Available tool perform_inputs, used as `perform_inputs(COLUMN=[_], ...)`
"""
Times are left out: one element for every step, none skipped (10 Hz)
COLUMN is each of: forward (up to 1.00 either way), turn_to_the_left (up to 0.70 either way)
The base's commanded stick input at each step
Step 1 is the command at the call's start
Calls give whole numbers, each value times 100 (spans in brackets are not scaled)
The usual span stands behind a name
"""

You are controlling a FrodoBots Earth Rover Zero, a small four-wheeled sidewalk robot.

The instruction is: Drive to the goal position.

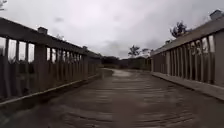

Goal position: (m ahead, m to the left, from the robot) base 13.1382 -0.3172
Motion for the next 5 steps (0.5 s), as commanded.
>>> perform_inputs(forward=[85, 85, 85, 85, 85], turn_to_the_left=[0, 0, 0, 0, 0])
